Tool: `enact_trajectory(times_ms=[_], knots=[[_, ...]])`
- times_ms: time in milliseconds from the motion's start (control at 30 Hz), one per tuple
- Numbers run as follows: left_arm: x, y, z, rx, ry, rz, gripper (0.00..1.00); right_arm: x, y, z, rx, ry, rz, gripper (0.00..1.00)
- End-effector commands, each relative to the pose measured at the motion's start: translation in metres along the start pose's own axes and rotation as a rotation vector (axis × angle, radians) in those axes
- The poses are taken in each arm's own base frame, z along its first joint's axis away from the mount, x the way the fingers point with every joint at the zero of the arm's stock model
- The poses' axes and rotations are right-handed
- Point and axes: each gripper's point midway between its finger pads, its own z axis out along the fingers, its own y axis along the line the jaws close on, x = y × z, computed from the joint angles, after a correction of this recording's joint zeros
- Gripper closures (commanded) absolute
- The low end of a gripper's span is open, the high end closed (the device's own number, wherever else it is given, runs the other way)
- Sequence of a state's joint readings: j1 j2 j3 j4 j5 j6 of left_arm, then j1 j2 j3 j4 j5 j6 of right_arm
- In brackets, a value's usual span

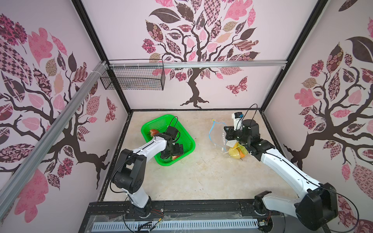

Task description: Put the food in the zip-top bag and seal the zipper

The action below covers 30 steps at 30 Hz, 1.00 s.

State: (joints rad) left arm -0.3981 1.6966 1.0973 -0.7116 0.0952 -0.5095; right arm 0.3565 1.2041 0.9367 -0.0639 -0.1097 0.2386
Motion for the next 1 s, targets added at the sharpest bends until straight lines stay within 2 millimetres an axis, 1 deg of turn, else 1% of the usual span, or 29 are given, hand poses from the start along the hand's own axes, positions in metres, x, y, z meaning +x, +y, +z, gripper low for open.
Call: enact_trajectory(times_ms=[0, 67, 233, 300, 467, 567, 667, 733, 800, 867, 967], knots=[[-0.009, -0.013, 0.012, 0.057, -0.02, -0.036, 0.02, -0.004, 0.001, -0.004, -0.009, -0.017, -0.005, 1.0], [-0.02, -0.019, 0.013, 0.071, -0.041, -0.037, 0.02, -0.005, 0.001, -0.004, -0.008, -0.019, -0.005, 1.0], [-0.046, -0.045, 0.017, 0.106, -0.083, -0.003, 0.02, -0.002, 0.0, -0.002, -0.008, -0.014, -0.006, 1.0], [-0.056, -0.051, 0.018, 0.101, -0.1, 0.015, 0.02, -0.001, -0.001, -0.002, -0.005, -0.014, -0.005, 1.0], [-0.079, -0.052, 0.017, 0.054, -0.152, 0.041, 0.02, -0.002, 0.0, -0.003, -0.008, -0.017, -0.007, 1.0], [-0.088, -0.05, 0.015, 0.019, -0.179, 0.063, 0.02, -0.002, 0.0, -0.003, -0.01, -0.016, -0.007, 1.0], [-0.091, -0.038, 0.01, -0.058, -0.19, 0.098, 0.02, -0.002, 0.001, -0.003, -0.012, -0.017, -0.008, 1.0], [-0.088, -0.032, 0.004, -0.09, -0.187, 0.12, 0.02, -0.003, 0.001, -0.004, -0.012, -0.019, -0.008, 1.0], [-0.081, -0.026, -0.002, -0.111, -0.176, 0.137, 0.02, -0.003, 0.001, -0.004, -0.012, -0.019, -0.009, 1.0], [-0.069, -0.022, -0.008, -0.114, -0.153, 0.153, 0.02, -0.002, 0.001, -0.003, -0.014, -0.018, -0.008, 1.0], [-0.054, -0.016, -0.01, -0.123, -0.124, 0.174, 0.02, -0.001, 0.002, -0.001, -0.02, -0.014, -0.006, 1.0]])
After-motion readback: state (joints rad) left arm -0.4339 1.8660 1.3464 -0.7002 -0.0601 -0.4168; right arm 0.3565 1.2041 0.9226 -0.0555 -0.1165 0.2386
